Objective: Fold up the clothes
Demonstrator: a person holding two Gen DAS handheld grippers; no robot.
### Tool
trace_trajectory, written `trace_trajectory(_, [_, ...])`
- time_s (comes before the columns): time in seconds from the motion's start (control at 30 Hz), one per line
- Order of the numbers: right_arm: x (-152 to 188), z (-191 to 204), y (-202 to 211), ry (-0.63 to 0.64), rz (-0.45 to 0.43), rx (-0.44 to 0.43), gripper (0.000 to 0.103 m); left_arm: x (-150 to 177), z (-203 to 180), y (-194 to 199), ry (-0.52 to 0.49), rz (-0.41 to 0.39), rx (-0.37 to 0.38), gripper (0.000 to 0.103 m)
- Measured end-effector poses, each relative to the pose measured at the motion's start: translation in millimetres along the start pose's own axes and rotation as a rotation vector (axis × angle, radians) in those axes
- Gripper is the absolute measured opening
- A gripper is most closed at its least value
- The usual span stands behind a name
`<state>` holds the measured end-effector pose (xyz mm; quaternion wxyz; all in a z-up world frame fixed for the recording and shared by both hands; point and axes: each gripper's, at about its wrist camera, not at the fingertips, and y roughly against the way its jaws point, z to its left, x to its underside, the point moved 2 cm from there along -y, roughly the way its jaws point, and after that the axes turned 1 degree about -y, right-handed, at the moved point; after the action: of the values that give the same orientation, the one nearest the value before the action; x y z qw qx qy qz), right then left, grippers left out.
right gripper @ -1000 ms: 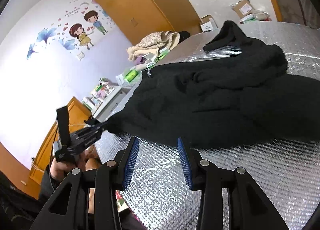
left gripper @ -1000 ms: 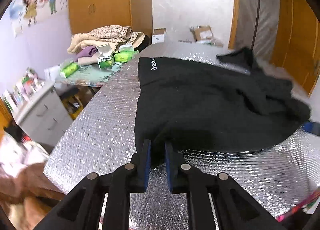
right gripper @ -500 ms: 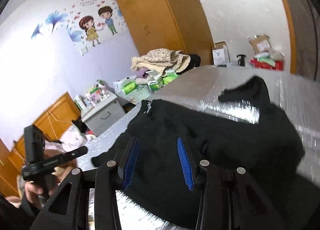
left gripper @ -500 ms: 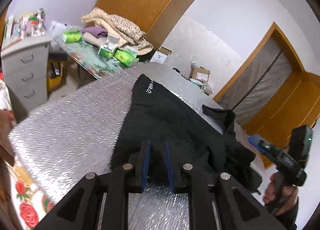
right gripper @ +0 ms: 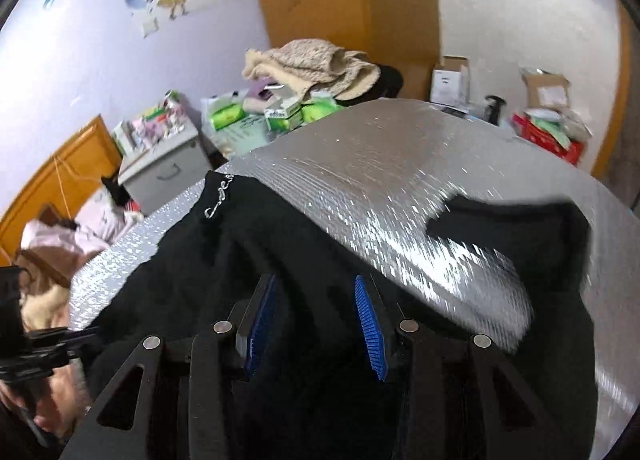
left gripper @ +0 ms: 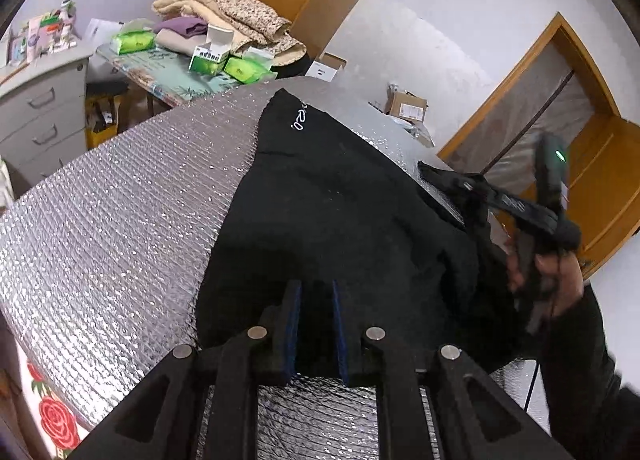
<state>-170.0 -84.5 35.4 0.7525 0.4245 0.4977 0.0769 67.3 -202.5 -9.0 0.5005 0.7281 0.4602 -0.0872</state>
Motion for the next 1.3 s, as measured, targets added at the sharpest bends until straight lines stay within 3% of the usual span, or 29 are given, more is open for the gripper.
trace_trajectory(0.13, [-22.5,-10.0,-43.2,0.049,0.059,-0.027,0.042,1.4,-0.9,-5.4,-0.013,0.011,-0.002,0.016])
trace_trajectory(0.3, [-20.9,-18.1,-86.1,0.062,0.188,-0.057,0.043,3.5,-2.4,-16.4,-0.017,0.049,-0.002,0.015])
trace_trajectory(0.33, [-19.8,-16.2,-85.8,0.087,0.185,-0.047,0.039,2.8,-3.3,-16.9,-0.021,0.053,-0.008,0.015])
trace_trajectory(0.37, [-19.1,-14.8,-85.0,0.104,0.191,-0.029,0.014,1.4,-3.0,-17.8,-0.021,0.055,-0.010,0.015])
trace_trajectory(0.4, [-18.8,-14.7,-83.0,0.110,0.192,-0.003,0.005,1.3,-4.2,-18.4,-0.031,0.057,-0.016,0.015])
trace_trajectory(0.43, [-18.8,-16.0,-78.9,0.110,0.183,0.022,0.004,1.1,-5.4,-18.9,-0.040,0.058,-0.022,0.015])
trace_trajectory(0.53, [-19.1,-32.6,-62.6,0.076,0.126,0.121,0.004,0.5,-7.7,-20.0,-0.062,0.064,-0.032,0.015])
trace_trajectory(0.6, [-15.1,-60.6,-50.6,-0.029,0.103,0.170,0.004,-0.6,-7.0,-20.2,-0.065,0.066,-0.029,0.015])
trace_trajectory(0.7, [0.5,-91.5,-39.0,-0.128,0.126,0.228,0.004,-1.8,-7.3,-15.8,-0.064,0.063,-0.026,0.015])
trace_trajectory(0.8, [17.6,-94.6,-30.1,-0.115,0.171,0.211,0.005,-1.2,-6.4,-4.9,-0.053,0.036,-0.022,0.015])
trace_trajectory(0.9, [17.6,-86.1,-11.2,-0.086,0.140,0.192,0.008,0.4,-2.0,6.8,-0.022,0.007,-0.032,0.015])
trace_trajectory(1.0, [10.0,-75.9,7.6,-0.078,0.080,0.171,0.022,-0.2,4.1,14.9,0.010,-0.010,-0.056,0.015])
trace_trajectory(1.13, [-5.3,-55.5,26.3,-0.061,-0.008,0.110,0.024,0.2,-3.9,29.0,-0.004,-0.037,-0.120,0.015])
trace_trajectory(1.3, [-12.0,-28.0,31.7,0.006,-0.036,0.068,0.024,-1.0,-4.6,44.3,-0.014,-0.072,-0.239,0.015])
